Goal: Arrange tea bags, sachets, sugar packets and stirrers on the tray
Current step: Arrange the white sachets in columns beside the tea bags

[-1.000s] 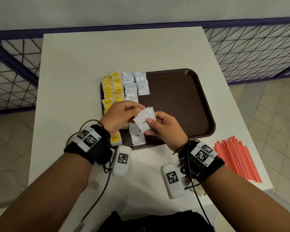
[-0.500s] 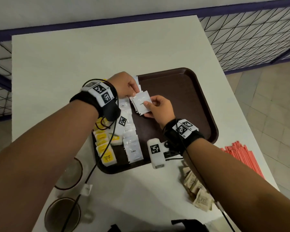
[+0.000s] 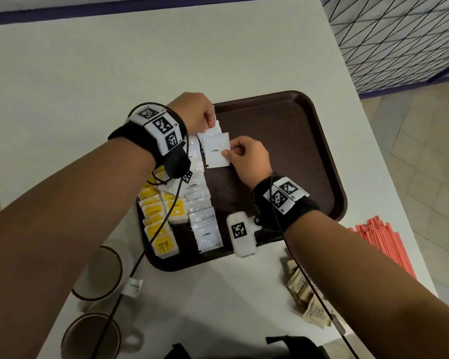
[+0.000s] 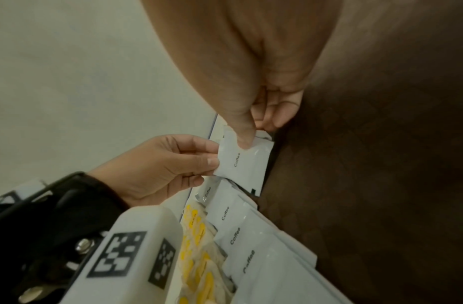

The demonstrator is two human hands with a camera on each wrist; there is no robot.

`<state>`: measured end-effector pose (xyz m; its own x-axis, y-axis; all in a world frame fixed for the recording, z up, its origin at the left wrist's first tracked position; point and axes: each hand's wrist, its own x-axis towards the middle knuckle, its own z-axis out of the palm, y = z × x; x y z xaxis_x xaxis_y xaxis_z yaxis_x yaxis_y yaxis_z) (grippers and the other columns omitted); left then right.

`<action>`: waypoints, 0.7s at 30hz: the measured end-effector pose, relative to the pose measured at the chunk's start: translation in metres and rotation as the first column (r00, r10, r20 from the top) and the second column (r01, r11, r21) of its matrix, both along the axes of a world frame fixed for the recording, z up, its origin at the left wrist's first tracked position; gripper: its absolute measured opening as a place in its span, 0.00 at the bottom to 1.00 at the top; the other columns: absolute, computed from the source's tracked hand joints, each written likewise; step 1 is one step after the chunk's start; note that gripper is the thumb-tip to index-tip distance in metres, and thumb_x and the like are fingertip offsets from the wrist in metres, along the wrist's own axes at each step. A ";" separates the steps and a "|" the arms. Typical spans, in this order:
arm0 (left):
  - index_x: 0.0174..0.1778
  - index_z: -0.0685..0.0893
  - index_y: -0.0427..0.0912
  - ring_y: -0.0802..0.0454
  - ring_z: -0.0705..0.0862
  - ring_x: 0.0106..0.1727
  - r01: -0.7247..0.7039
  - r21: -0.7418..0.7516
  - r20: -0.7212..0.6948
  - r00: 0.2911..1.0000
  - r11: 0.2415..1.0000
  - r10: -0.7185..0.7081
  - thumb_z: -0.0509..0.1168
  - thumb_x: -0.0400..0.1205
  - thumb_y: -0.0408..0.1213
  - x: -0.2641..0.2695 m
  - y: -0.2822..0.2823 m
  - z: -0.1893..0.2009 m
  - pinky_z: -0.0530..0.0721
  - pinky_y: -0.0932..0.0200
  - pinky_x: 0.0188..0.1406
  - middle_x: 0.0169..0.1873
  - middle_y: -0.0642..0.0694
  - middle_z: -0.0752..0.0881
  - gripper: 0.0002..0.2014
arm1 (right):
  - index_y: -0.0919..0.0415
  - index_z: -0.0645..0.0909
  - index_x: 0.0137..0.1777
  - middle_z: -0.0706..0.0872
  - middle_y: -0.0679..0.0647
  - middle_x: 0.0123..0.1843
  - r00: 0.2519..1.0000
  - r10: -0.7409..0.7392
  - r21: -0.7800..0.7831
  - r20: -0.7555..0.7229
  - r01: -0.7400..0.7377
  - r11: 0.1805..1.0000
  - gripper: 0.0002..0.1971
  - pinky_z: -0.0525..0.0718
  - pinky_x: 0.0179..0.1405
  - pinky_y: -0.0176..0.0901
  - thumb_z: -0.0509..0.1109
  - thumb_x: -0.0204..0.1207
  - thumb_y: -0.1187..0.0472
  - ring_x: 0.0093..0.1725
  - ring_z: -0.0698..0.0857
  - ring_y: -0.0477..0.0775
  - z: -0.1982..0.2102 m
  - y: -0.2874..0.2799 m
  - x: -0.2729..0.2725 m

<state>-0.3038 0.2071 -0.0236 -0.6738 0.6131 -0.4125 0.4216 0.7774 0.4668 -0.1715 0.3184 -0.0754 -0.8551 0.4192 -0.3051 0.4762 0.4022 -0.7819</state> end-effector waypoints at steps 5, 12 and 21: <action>0.49 0.89 0.40 0.45 0.85 0.52 0.014 0.014 -0.015 1.000 1.000 -0.013 0.64 0.77 0.23 0.000 0.002 -0.002 0.78 0.59 0.52 0.48 0.42 0.89 0.13 | 0.62 0.85 0.48 0.86 0.53 0.40 0.997 0.072 0.044 0.022 -0.073 0.996 0.05 0.71 0.40 0.30 0.70 0.74 0.64 0.42 0.81 0.49 0.004 0.001 -0.002; 0.50 0.89 0.39 0.45 0.85 0.54 0.017 0.024 -0.032 0.999 1.000 -0.016 0.63 0.77 0.23 0.002 -0.001 -0.002 0.78 0.58 0.54 0.50 0.43 0.89 0.13 | 0.62 0.86 0.48 0.82 0.50 0.35 0.994 0.097 0.063 0.046 -0.100 0.993 0.06 0.71 0.31 0.17 0.71 0.73 0.66 0.36 0.78 0.46 0.006 0.005 -0.005; 0.49 0.89 0.39 0.47 0.84 0.54 -0.024 0.111 -0.072 0.997 0.994 0.033 0.60 0.77 0.25 0.010 -0.005 0.001 0.74 0.62 0.51 0.49 0.45 0.89 0.13 | 0.62 0.83 0.55 0.84 0.54 0.41 0.998 0.055 0.064 0.009 -0.056 0.996 0.13 0.73 0.39 0.20 0.74 0.70 0.66 0.41 0.79 0.47 0.003 0.004 0.003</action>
<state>-0.2937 0.2022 -0.0227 -0.7178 0.6320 -0.2922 0.4364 0.7354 0.5185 -0.1684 0.3225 -0.0725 -0.8754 0.3900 -0.2857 0.4575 0.4775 -0.7501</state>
